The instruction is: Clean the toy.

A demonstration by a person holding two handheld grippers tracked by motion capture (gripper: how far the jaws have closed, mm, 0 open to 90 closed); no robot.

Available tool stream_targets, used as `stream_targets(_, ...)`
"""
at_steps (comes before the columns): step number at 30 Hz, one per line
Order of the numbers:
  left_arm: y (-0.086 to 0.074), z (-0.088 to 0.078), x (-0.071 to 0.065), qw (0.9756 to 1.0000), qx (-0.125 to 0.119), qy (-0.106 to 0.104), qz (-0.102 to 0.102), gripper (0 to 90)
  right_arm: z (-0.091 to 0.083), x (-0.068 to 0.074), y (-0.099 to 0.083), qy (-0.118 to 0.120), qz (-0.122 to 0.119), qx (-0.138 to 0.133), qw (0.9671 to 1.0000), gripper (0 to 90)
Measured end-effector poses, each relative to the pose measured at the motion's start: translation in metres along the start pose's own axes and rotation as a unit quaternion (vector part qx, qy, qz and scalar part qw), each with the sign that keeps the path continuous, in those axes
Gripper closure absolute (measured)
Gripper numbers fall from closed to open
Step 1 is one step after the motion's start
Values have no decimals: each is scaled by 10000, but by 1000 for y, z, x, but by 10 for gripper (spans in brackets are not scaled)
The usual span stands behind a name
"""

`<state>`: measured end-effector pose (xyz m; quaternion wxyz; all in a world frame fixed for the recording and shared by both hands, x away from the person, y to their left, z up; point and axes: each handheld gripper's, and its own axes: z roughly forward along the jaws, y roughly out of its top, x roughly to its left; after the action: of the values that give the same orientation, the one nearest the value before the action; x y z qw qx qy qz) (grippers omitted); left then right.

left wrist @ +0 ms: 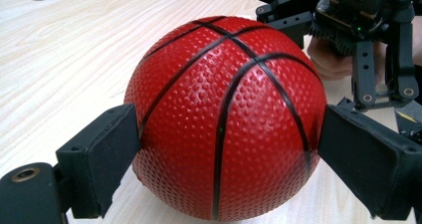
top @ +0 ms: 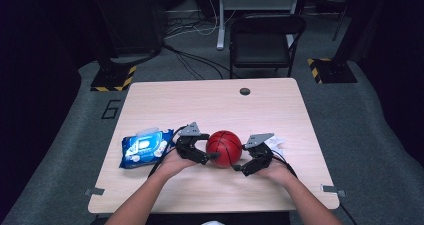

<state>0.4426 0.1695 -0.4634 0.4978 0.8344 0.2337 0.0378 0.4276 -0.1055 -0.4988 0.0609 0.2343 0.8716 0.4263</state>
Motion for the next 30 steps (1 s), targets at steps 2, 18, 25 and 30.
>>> stream_targets(2,-1,0,1,10000,-7,-14,23,90,1,-2,0,51,46,-36,10000,75)
stream_targets(18,-6,-1,-6,10000,61,-65,-44,85,-12,5,4,21,23,-181,9998,102)
stream_targets(25,-10,-2,-13,9999,35,-138,-71,86,-22,13,5,-68,-122,-121,9998,102)
stream_targets(30,-18,3,-14,9997,23,-223,-103,86,-26,16,1,-111,-182,-82,9997,105)
